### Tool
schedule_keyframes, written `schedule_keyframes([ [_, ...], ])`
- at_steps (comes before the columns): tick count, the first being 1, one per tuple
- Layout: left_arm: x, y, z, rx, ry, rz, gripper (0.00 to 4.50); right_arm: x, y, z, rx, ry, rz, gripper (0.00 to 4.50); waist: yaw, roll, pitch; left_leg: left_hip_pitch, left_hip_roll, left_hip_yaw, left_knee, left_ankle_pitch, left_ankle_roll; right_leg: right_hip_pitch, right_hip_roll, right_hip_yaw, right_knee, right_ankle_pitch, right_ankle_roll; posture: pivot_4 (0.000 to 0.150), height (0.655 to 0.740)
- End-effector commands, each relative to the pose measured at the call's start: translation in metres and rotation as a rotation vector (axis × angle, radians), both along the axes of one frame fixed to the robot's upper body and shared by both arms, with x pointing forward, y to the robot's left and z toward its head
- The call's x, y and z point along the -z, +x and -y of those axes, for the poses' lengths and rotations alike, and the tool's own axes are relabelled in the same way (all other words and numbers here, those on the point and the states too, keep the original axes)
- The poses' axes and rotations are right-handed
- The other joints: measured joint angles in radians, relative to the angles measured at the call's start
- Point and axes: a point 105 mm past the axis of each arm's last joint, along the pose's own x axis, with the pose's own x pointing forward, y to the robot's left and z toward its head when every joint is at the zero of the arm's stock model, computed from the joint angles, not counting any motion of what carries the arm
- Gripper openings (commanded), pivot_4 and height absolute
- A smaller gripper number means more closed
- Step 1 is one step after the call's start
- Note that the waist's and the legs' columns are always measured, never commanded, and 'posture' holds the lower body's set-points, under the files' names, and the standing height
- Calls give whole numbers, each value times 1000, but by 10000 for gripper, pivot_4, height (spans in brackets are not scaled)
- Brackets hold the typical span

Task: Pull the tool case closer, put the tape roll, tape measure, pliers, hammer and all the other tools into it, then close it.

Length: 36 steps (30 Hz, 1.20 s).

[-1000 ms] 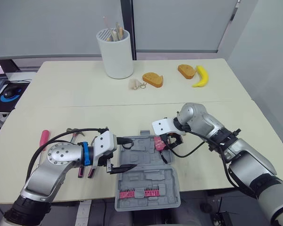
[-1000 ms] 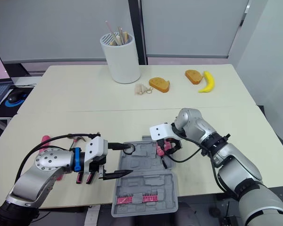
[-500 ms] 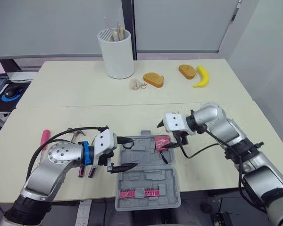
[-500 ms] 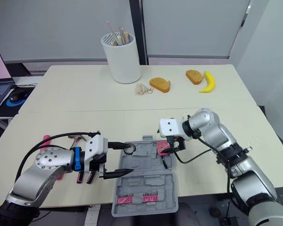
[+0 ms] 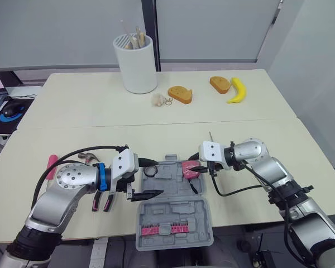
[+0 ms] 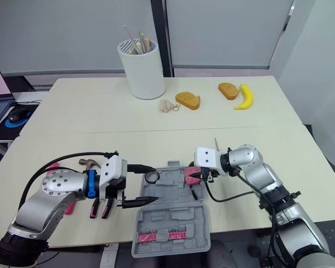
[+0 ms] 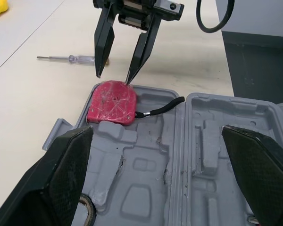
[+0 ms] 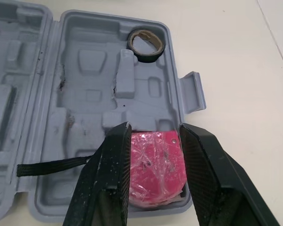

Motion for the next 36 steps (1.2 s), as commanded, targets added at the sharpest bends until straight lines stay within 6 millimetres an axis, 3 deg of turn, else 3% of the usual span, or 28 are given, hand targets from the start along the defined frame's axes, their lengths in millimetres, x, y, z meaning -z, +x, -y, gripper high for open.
schedule_keyframes([
  [1,-6,1,-1,8,6,25,45000,-5,5,3,0,61,67,17093,0,0,0,0,0,0,0,0,0,0,0,0,0,0,0,1500,7337],
  [20,-8,1,4,27,11,30,45000,45,21,17,219,70,-136,17093,0,0,0,0,0,0,0,0,0,0,0,0,0,0,0,1500,7337],
  [26,-9,2,2,21,12,29,45000,85,-1,31,240,-46,-306,17093,1,-1,-2,1,0,0,0,0,0,2,0,0,0,0,0,1500,7337],
  [30,-9,3,0,16,18,28,45000,101,-9,35,233,-102,-333,17093,2,-2,-3,2,0,0,0,0,0,3,0,0,0,0,0,1500,7337],
  [33,-9,3,-1,10,20,30,45000,101,-6,34,240,-97,-301,17093,2,-2,-3,3,0,0,0,0,0,4,0,0,0,0,0,1500,7337],
  [36,-9,3,-4,-7,15,30,45000,84,5,22,241,3,-229,17093,2,-3,-3,3,0,-1,0,0,0,4,0,0,0,0,0,1500,7337],
])
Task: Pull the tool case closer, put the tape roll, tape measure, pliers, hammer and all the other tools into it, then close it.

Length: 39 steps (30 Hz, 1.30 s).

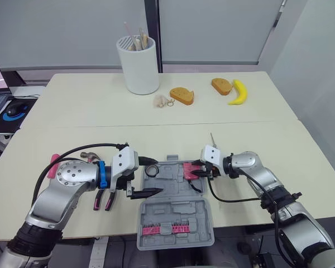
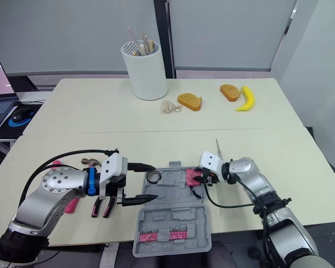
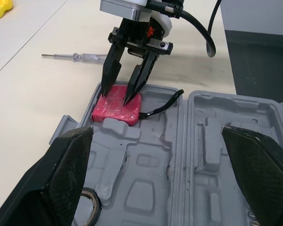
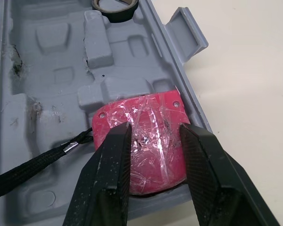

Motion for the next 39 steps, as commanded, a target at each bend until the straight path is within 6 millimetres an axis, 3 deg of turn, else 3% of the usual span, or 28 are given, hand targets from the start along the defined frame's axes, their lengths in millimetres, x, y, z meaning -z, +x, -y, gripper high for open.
schedule_keyframes([
  [1,-8,0,-3,-10,2,41,45000,23,-4,5,43,-21,-40,17093,-1,0,0,0,0,0,0,0,0,0,0,0,0,0,0,1500,7337],
  [6,-9,6,-13,-61,-36,71,45000,-18,6,-8,42,127,120,17093,-4,1,1,0,2,0,0,0,0,-1,0,0,0,0,0,1500,7337],
  [11,-14,13,-41,-180,-65,90,45000,-61,1,-9,27,190,259,17093,-3,3,3,-3,2,1,-1,0,0,-4,-1,1,0,0,0,1500,7337],
  [14,-18,18,-73,-327,-88,107,45000,-84,-7,3,48,183,304,17093,-3,3,3,-3,2,1,-1,0,0,-4,-2,1,0,0,0,1500,7337],
  [17,-17,18,-137,-592,-77,122,45000,-101,-18,44,118,102,316,17093,-1,3,3,-3,2,0,-2,0,0,-4,-3,0,-1,0,0,1500,7337],
  [21,-4,-6,-199,-747,20,77,45000,-103,-34,98,211,-48,274,17093,0,3,3,-3,3,1,-5,0,0,-4,-8,-1,-3,0,1,1500,7337],
  [24,8,-34,-244,-853,104,6,45000,-103,-43,141,291,-157,246,22271,0,2,3,-2,1,3,-9,0,0,-4,-11,-1,-7,0,0,1500,7337],
  [27,12,-55,-271,-931,133,-50,45000,-105,-55,164,337,-193,199,28976,-1,2,3,-2,2,4,-10,0,0,-4,-12,-2,-10,-1,2,1500,7337],
  [32,14,-74,-290,-1019,97,-125,45000,-103,-76,176,328,-231,134,44219,-1,2,3,-2,2,4,-11,0,0,-4,-13,-3,-11,-3,4,1500,7337],
  [39,20,-89,-298,-1083,88,-158,45000,-106,-78,172,333,-215,140,44689,-1,1,3,-1,1,5,-11,0,0,-4,-15,-3,-11,-3,5,1500,7337],
])
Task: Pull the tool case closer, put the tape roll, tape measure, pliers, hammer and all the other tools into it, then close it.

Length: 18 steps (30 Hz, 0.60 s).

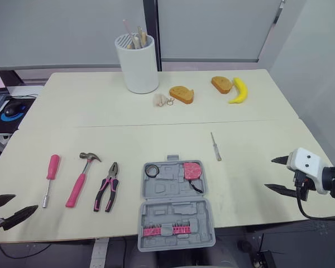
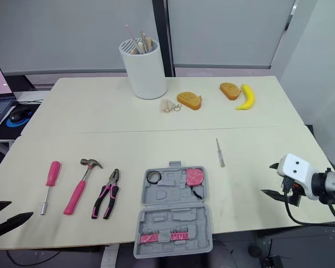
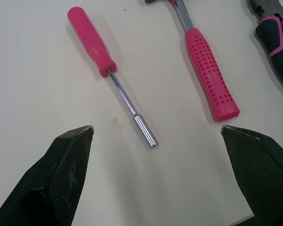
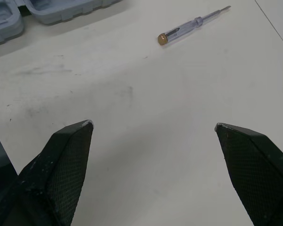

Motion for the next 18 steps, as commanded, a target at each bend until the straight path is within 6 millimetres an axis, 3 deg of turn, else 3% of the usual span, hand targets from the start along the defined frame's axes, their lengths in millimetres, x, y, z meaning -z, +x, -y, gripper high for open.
schedule_keyframes([
  [1,-10,-3,-4,-18,5,31,45000,-17,3,-3,-11,-8,60,44689,0,0,0,0,0,0,0,0,0,0,0,0,0,0,0,1500,7337],
  [7,-7,-3,17,16,-24,35,45000,-25,12,-21,-79,4,128,44689,-3,0,0,0,0,0,0,0,0,0,0,0,-1,0,0,1500,7337],
  [15,-6,5,85,20,-170,103,45000,-41,-1,-92,-333,169,93,44689,-1,-1,0,-1,0,-1,0,0,0,1,0,0,-1,0,0,1500,7337],
  [18,-2,12,122,-2,-207,149,45000,-46,-5,-113,-404,206,79,44689,-1,-1,-1,-1,-1,-1,0,0,0,2,0,1,-2,1,1,1500,7337],
])
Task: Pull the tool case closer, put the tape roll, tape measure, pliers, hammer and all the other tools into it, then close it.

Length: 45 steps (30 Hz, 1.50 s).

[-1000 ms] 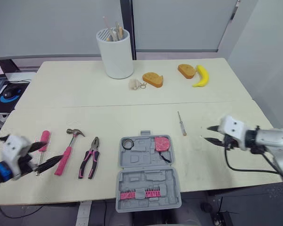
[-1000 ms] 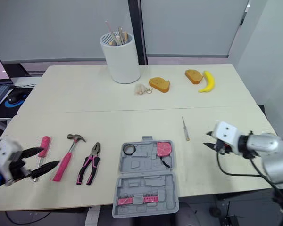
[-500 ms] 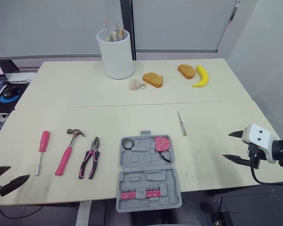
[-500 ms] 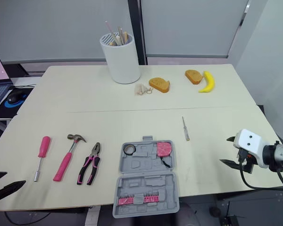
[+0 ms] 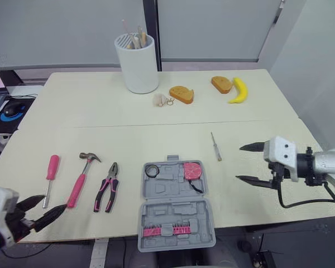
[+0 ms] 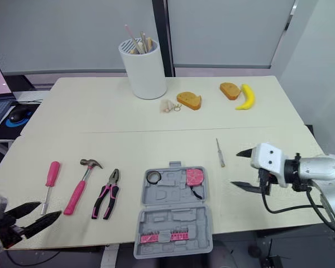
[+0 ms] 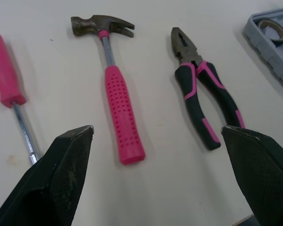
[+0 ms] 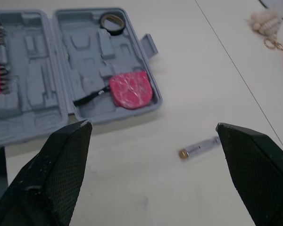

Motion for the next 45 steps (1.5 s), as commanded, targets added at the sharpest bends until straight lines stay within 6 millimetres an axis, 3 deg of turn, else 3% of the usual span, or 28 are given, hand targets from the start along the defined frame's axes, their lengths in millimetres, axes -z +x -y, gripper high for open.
schedule_keyframes([
  [1,-7,10,36,-27,-18,70,45000,-12,-7,-21,-89,32,12,44689,1,0,0,0,0,0,0,0,0,0,0,0,-1,1,1,1500,7337],
  [5,-6,32,88,-144,-99,154,45000,-12,-10,-34,-139,61,-17,44689,8,-2,-1,0,-2,-1,2,0,0,3,0,2,-3,3,4,1500,7337],
  [10,10,46,105,-220,-56,89,45000,-10,-10,-41,-167,67,-23,44689,18,-4,-2,1,-2,-3,3,0,0,4,2,2,-2,5,0,1500,7337],
  [21,37,79,96,-356,91,3,45000,-5,-14,-51,-206,59,-28,44689,24,-3,-2,0,-2,-4,3,0,0,4,5,2,-2,6,0,1500,7337],
  [25,48,88,99,-315,87,-60,45000,-4,-14,-53,-210,58,-24,44689,25,-3,-2,0,-2,-4,3,0,0,4,5,2,-2,6,0,1500,7337],
  [36,61,80,106,-254,137,-175,45000,-4,-15,-56,-219,56,-16,44689,24,-3,-2,0,-2,-4,2,0,0,4,4,2,-2,6,0,1500,7337],
  [39,65,77,100,-273,139,-191,39281,-5,-15,-57,-224,61,-7,45000,24,-3,-2,0,-2,-4,2,0,0,4,4,2,-2,6,0,1500,7337],
  [43,67,78,92,-284,152,-193,27152,-5,-15,-58,-231,64,-3,45000,24,-2,-2,1,-2,-4,2,0,0,4,4,2,-2,6,0,1500,7337],
  [45,69,80,86,-291,162,-195,25979,-5,-16,-59,-235,63,0,45000,24,-1,-3,1,-2,-4,2,0,0,4,4,2,-2,6,0,1500,7337],
])
